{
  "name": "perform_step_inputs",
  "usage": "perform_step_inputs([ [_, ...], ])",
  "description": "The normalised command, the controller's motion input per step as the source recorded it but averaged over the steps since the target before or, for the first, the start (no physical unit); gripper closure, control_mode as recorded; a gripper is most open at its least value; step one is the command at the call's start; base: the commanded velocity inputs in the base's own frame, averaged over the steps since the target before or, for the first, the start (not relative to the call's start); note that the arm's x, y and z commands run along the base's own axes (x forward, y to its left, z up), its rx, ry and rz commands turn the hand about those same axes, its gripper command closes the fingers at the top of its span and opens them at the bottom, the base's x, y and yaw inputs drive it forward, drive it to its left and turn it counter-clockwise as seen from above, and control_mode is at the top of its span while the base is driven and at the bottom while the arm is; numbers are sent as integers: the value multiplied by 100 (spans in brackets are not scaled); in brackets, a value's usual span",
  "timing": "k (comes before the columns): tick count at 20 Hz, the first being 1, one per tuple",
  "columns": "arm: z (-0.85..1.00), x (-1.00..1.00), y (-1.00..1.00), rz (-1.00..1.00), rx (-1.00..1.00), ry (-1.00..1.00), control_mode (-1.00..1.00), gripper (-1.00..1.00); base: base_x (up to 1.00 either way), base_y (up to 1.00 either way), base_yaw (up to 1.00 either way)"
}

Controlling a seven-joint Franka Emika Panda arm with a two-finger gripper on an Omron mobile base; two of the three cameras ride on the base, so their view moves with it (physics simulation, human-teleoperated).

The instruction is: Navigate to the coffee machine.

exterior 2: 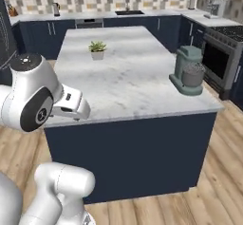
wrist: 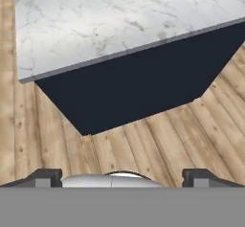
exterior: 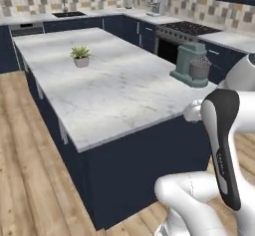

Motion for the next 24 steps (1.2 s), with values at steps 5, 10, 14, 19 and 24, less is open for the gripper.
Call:
perform_step_inputs([
  [5,0,0,0,0,0,0,100,-100,-53,-100,41],
  [10,0,0,0,0,0,0,100,-100,-2,-100,22],
  [14,0,0,0,0,0,0,100,-100,75,-100,5],
  [19,0,0,0,0,0,0,100,-100,93,-100,0],
  [24,0,0,0,0,0,0,100,-100,60,-100,1],
])
